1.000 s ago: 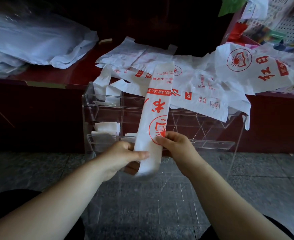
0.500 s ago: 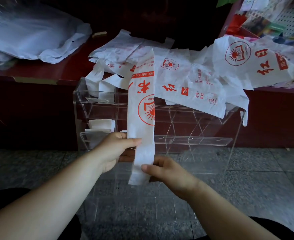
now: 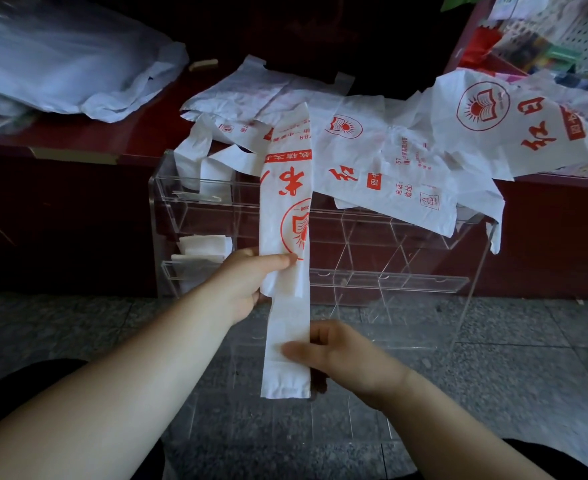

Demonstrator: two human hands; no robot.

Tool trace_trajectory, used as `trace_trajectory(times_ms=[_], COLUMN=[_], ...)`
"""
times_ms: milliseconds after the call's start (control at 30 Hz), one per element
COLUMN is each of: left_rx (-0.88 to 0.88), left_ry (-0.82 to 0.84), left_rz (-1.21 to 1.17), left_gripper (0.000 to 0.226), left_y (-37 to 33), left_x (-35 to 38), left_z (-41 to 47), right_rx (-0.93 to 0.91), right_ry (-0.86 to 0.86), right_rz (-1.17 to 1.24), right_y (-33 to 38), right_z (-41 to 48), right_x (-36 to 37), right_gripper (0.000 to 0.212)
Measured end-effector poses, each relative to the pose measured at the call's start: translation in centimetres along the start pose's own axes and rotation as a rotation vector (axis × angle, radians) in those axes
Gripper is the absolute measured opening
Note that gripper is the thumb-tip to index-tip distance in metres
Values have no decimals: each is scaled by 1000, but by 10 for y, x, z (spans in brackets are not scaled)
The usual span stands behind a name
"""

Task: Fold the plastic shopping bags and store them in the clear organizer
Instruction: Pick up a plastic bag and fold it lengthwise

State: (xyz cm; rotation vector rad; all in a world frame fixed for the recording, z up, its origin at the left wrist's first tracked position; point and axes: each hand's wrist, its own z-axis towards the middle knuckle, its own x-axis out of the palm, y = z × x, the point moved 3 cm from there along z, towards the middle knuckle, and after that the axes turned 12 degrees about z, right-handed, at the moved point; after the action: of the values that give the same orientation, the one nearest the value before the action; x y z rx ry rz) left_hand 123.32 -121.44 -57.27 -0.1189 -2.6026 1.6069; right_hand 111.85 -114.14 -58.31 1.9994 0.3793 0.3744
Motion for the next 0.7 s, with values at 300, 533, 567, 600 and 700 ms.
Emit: trace_trajectory(times_ms=[300, 533, 567, 600, 700], left_rx=[-26, -52, -49, -44, -31], left_ry=[35, 124, 142, 161, 211], left_rz=[42, 16, 7, -6, -71], left_gripper=[13, 11, 10, 10, 11], left_y=[6, 10, 10, 9, 5], left_x=[3, 1, 1, 0, 0], left_z=[-4, -8, -8, -8, -10], right_rx=[-659, -750, -701, -653, -538], right_ry=[-443, -274, -287, -311, -318], right_rz=[-736, -384, -309, -240, -17], right_y=[10, 14, 13, 12, 15], right_z=[-3, 0, 1, 2, 1], right_x=[-19, -15, -17, -19, -24], right_gripper=[37, 24, 24, 24, 22])
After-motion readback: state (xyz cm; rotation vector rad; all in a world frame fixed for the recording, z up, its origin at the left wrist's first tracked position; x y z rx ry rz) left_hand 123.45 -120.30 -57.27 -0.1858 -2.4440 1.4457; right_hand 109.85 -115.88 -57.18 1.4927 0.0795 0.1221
